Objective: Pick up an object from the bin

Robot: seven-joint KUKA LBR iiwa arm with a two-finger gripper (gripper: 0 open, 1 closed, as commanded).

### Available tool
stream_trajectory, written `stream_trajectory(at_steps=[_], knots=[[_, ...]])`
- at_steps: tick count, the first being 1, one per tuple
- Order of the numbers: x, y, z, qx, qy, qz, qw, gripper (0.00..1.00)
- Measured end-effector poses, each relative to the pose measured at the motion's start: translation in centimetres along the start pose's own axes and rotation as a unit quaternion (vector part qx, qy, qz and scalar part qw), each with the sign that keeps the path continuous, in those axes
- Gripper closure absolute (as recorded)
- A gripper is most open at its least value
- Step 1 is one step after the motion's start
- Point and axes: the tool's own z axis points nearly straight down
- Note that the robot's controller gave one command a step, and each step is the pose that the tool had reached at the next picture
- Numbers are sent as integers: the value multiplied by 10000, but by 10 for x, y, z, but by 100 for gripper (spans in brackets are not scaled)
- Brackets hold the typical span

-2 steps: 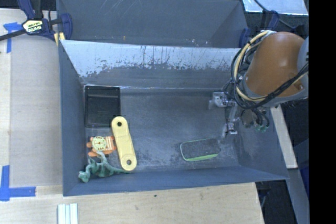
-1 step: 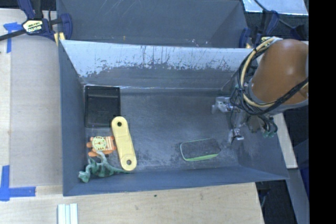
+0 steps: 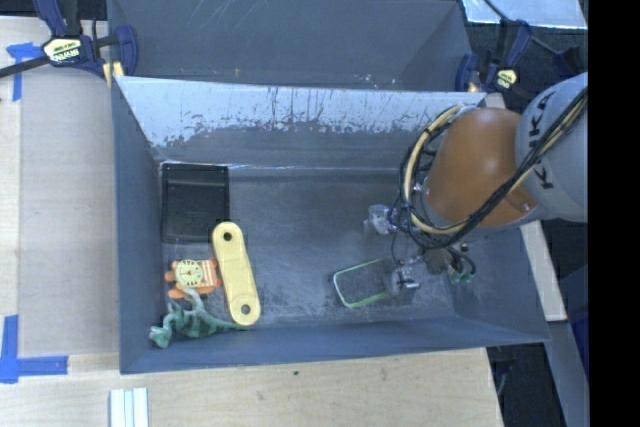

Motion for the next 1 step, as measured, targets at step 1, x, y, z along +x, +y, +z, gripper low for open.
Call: stream_trajectory(at_steps=[1], knots=[[5, -21, -3, 41, -98, -869, 9962, 0]])
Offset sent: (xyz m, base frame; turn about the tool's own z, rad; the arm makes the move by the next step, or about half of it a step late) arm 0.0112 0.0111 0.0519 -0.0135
